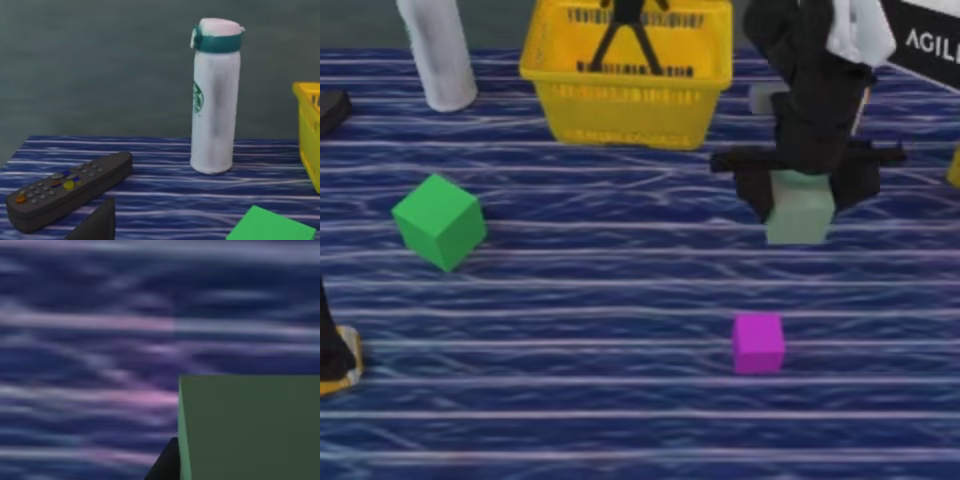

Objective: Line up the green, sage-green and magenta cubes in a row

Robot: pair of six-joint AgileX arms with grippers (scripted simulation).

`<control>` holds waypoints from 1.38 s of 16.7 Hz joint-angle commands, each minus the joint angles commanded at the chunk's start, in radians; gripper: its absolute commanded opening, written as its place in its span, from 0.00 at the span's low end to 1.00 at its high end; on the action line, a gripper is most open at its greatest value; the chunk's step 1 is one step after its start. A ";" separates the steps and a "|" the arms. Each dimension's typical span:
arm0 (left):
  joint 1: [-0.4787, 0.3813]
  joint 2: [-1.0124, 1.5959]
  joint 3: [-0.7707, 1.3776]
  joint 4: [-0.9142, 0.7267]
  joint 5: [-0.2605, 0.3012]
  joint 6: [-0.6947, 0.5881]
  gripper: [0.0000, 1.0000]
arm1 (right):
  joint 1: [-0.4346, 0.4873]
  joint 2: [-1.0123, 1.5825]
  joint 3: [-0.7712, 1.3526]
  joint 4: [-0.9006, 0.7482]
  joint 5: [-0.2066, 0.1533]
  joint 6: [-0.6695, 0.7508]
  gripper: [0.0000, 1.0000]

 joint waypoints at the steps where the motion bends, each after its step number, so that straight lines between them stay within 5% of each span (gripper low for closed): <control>1: 0.000 0.000 0.000 0.000 0.000 0.000 1.00 | 0.051 -0.022 -0.030 0.005 0.000 0.057 0.00; 8: 0.000 0.000 0.000 0.000 0.000 0.000 1.00 | 0.345 -0.159 -0.202 0.040 0.003 0.372 0.00; 23: 0.000 0.000 0.000 0.000 0.000 0.000 1.00 | 0.354 -0.084 -0.369 0.284 0.004 0.383 0.00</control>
